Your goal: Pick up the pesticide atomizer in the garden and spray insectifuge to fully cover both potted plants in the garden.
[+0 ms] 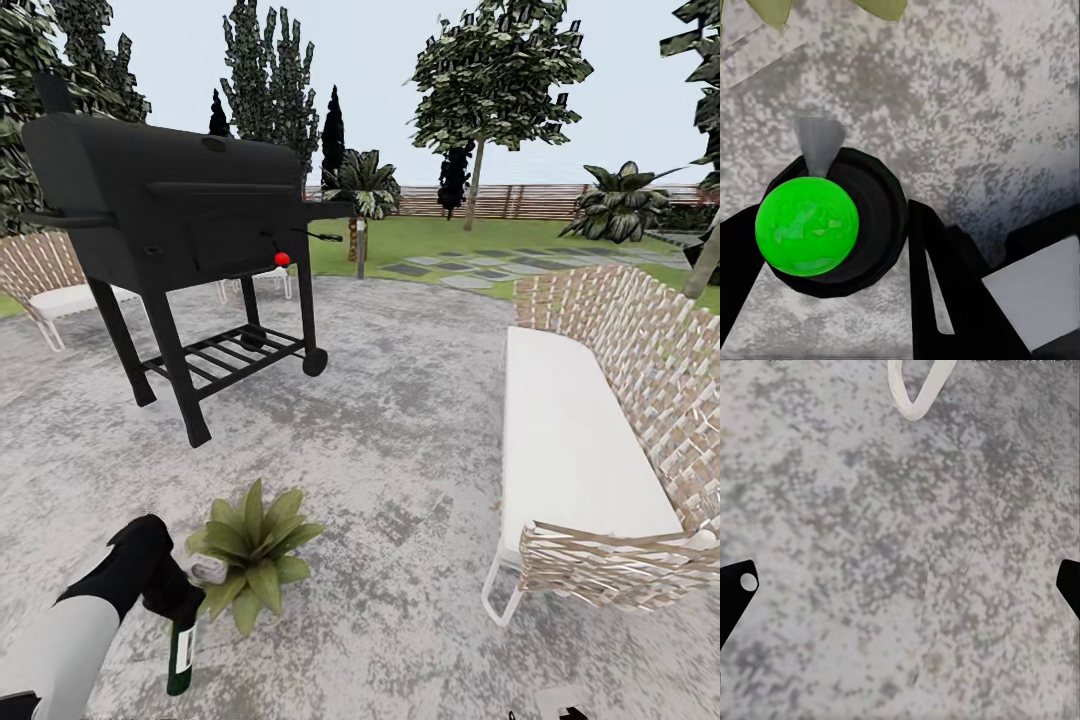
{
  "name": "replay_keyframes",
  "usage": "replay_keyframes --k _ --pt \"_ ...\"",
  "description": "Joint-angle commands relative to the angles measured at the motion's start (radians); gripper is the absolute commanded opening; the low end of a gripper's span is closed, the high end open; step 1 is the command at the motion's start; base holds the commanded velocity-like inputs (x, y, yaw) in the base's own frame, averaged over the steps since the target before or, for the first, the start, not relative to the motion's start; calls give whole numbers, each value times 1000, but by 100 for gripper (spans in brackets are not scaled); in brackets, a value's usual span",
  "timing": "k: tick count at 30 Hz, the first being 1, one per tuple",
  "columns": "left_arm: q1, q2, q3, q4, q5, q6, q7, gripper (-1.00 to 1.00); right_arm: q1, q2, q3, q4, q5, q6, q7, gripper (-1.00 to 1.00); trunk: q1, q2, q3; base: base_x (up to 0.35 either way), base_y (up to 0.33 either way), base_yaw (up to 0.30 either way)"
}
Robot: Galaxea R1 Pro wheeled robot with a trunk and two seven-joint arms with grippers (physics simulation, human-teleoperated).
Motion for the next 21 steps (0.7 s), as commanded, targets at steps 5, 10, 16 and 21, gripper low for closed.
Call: replay_keyframes --k 5,10,16,21 --pt "12 -8 9 -9 -9 5 3 -100 -1 2 -7 1 11 -4 -2 100 0 0 -1 0 0 216" --pt "13 -12 64 -1 31 4 95 -100 -1 2 -7 1 11 -4 -3 100 0 0 -1 0 0 271" --pt "16 -43 98 5 94 -1 143 -100 -1 2 -7 1 11 -3 -4 100 0 0 -1 0 0 78" --pt "34 -60 97 6 94 -5 174 -100 -1 2 -7 1 11 -2 -4 100 0 0 -1 0 0 5"
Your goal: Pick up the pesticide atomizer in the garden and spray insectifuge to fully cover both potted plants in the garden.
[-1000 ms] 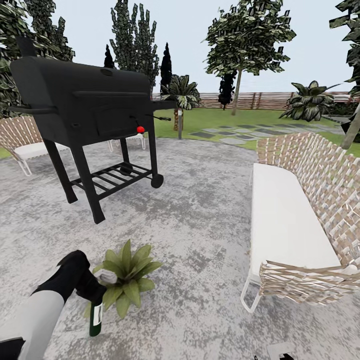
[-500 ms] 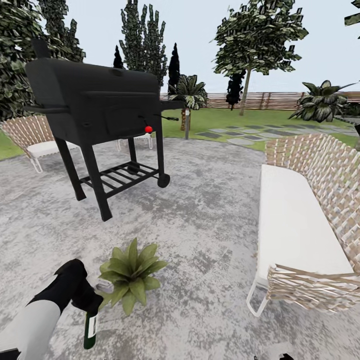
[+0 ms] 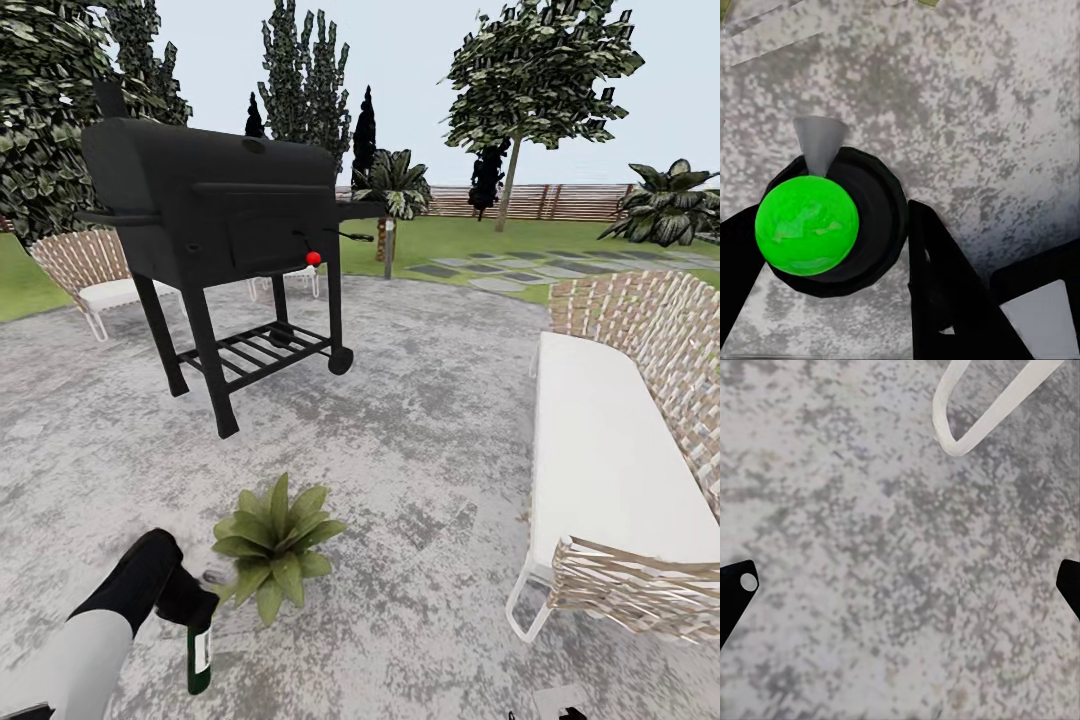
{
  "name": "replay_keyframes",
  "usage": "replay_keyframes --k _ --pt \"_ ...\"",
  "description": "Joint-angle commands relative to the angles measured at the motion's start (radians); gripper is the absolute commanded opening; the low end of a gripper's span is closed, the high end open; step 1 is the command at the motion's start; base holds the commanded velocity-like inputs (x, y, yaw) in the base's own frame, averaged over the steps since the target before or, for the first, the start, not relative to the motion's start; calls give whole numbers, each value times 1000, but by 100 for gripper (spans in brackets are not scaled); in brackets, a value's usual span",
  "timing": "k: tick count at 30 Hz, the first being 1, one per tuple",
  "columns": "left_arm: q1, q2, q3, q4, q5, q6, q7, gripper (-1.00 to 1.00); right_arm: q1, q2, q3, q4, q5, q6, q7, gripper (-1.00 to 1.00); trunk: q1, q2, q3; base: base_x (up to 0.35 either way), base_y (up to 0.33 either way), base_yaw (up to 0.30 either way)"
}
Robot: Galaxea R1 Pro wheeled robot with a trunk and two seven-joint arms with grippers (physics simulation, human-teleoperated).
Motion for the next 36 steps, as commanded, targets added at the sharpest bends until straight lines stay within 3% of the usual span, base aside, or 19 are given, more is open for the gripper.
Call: replay_keyframes --k 1,5,7,13,29,36 --pt "3 -1 5 -1 -6 -2 12 -100 -1 0 -7 1 10 -4 -3 100 0 0 -1 0 0 0" --pt "25 -4 7 19 8 -81 122 -100 -1 0 -7 1 10 -4 -2 100 0 0 -1 0 0 0" --pt "30 -15 7 53 10 -92 131 -100 -1 0 -7 1 10 -4 -2 100 0 0 -1 0 0 0" --pt "32 -48 8 66 10 -97 139 -100 -1 0 -7 1 10 -4 -2 100 0 0 -1 0 -101 0" --pt "32 -49 17 56 9 -95 140 -100 -1 -8 -3 -1 21 -15 8 100 0 0 -1 0 -47 0" --pt "32 -47 18 55 9 -97 140 -100 -1 -26 -2 -12 46 -106 97 100 0 0 -1 0 0 0"
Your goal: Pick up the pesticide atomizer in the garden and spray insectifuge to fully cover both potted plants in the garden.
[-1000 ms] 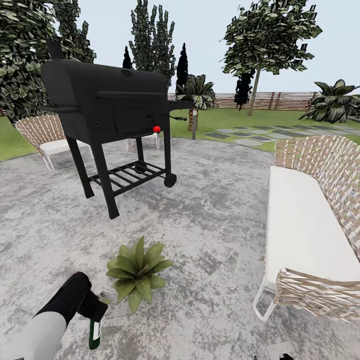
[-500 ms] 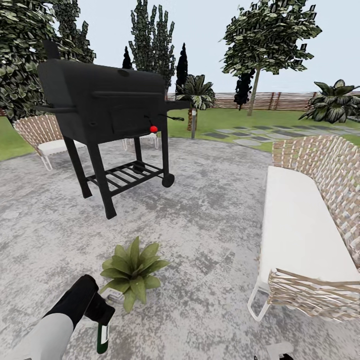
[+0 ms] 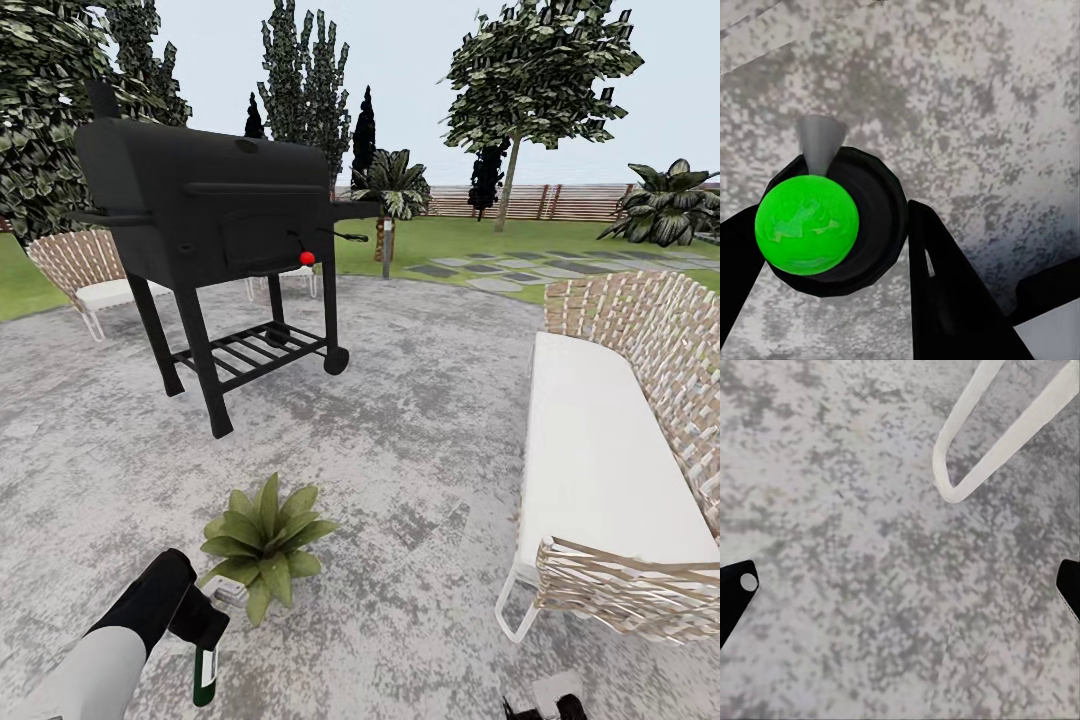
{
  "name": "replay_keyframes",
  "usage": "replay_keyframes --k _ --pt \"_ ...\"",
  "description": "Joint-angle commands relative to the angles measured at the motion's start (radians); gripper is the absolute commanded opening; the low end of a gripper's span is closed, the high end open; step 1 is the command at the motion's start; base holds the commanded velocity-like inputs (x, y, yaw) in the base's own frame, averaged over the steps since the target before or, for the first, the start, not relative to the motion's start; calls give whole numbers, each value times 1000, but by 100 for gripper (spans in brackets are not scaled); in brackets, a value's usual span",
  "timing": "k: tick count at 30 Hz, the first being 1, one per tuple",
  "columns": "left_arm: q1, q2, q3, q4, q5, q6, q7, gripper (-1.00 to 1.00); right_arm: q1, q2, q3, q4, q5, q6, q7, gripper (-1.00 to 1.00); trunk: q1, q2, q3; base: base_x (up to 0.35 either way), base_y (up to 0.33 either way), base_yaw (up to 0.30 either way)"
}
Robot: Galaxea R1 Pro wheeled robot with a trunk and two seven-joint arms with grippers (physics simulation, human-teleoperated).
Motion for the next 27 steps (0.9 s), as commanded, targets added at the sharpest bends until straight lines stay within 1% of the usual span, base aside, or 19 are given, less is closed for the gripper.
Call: replay_keyframes --k 1,4,7,10,15,23,27 --pt "-1 -1 5 -1 -8 3 -9 -100 -1 -2 -7 -6 18 -13 6 100 0 0 -1 0 0 0" --pt "-1 -1 5 -1 -8 3 -9 -100 -1 -5 -6 -26 36 -32 17 100 0 0 -1 0 0 0" --pt "0 -1 5 -1 -8 4 -9 -100 -1 -5 -5 -29 40 -37 17 100 0 0 -1 0 0 0" --pt "0 0 5 -2 -7 5 -10 -100 -1 -3 -5 -27 41 -40 15 100 0 0 -1 34 -38 0" --pt "-1 -2 7 -2 -8 5 -9 -100 -1 -3 -6 -25 40 -40 9 100 0 0 -1 114 -154 0" --pt "0 -4 8 -3 -8 9 -9 -100 -1 0 -7 -25 40 -40 8 100 0 0 -1 12 -15 0" --pt "0 7 8 -1 -9 10 -7 -100 -1 2 -7 -25 39 -40 8 100 0 0 -1 64 -152 0"
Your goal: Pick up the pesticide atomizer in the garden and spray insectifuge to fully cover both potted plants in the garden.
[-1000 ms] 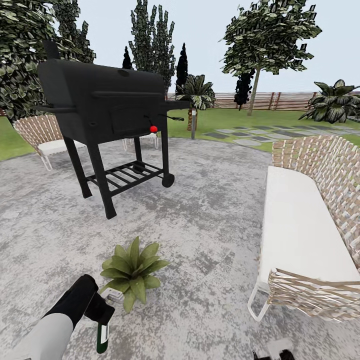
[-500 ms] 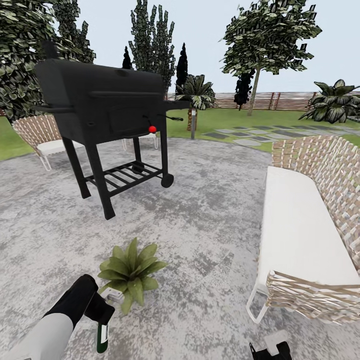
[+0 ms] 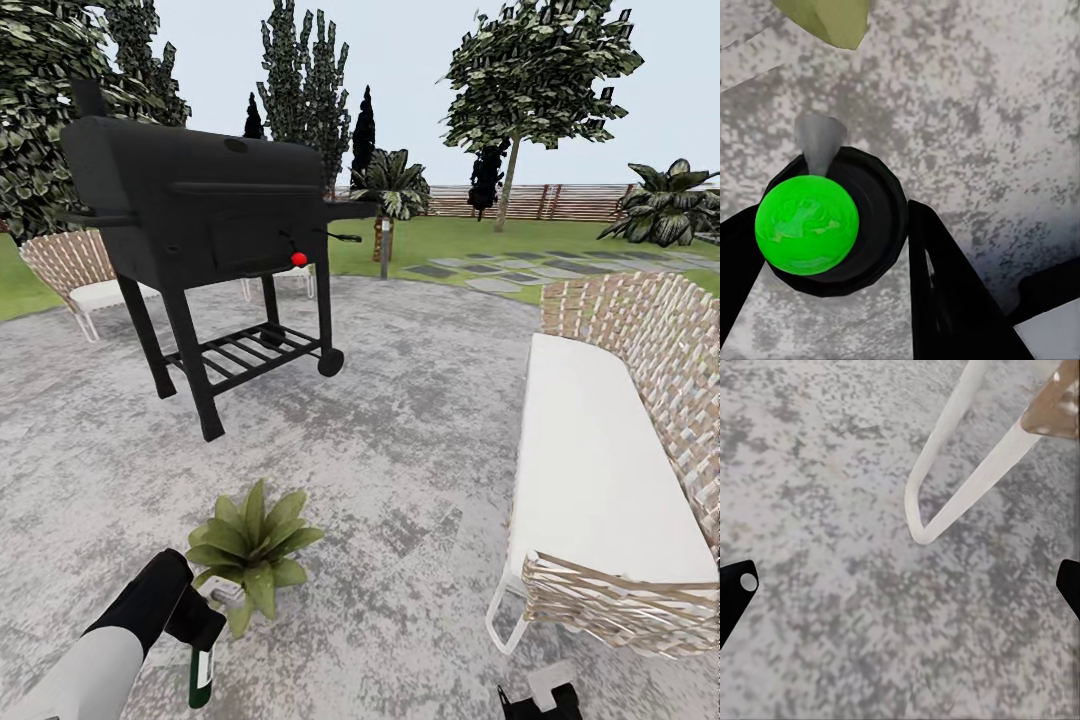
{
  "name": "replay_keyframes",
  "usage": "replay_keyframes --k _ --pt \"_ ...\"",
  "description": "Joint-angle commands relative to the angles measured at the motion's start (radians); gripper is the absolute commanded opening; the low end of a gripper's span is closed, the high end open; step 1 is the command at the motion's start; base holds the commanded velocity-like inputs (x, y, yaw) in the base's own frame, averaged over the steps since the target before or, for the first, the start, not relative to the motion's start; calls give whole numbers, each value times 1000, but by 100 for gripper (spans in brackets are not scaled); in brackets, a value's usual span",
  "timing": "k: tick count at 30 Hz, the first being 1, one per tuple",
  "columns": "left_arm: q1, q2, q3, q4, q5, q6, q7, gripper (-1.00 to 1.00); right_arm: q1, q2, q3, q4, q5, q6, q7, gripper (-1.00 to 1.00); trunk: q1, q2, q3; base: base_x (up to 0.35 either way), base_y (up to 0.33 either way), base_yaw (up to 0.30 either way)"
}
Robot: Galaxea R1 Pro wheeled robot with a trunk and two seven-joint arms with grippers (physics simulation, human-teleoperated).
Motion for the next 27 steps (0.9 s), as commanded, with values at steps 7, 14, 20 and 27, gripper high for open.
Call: replay_keyframes --k 7,14,20,27 --pt "69 21 29 -1 4 -4 27 -100 -1 1 -7 1 9 -4 -2 100 0 0 -1 9 -24 0" --pt "75 7 120 -1 64 -7 152 -100 -1 3 -7 2 7 -3 -2 100 0 0 -1 0 0 0" --pt "77 12 124 10 100 -29 195 -100 -1 6 -7 2 5 -1 -2 100 0 0 -1 0 0 0" --pt "142 8 125 17 111 -101 200 -100 -1 7 -8 4 4 -1 -1 100 0 0 -1 0 0 0"
